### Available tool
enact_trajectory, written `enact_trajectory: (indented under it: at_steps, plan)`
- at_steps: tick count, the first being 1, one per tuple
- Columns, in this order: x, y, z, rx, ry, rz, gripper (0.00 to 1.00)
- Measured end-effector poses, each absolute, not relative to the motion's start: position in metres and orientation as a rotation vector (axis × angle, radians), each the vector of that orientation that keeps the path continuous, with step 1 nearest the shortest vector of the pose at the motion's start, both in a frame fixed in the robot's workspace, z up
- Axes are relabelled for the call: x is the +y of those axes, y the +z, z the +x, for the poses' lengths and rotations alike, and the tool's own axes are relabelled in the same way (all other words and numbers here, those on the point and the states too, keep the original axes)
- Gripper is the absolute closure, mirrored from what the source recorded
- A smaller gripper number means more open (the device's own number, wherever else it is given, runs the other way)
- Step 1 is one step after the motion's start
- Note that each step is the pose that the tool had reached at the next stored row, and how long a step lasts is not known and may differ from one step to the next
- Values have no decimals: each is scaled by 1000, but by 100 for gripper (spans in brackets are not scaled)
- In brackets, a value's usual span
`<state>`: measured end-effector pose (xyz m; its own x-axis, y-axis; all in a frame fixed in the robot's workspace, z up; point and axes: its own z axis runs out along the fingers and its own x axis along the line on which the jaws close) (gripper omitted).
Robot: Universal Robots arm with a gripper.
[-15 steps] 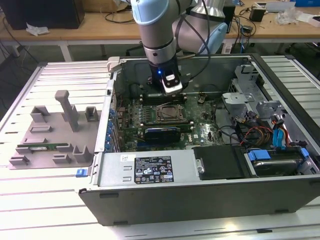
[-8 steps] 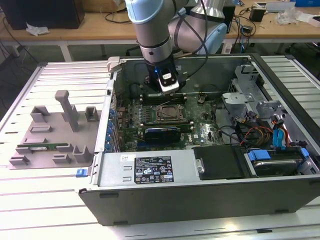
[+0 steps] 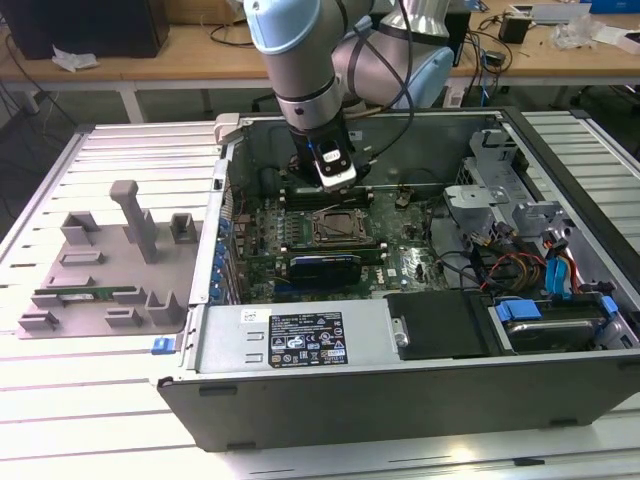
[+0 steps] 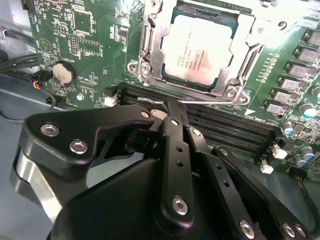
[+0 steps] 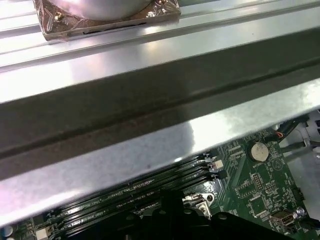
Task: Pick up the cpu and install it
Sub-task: 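Install the first cpu locking lever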
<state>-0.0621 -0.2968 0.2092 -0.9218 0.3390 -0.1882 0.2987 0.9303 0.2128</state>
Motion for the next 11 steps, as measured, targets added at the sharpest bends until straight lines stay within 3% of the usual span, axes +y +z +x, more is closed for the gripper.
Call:
enact_trajectory:
  at_steps: [11]
  plan:
    - [-303,203,-62,2866,261,479,89]
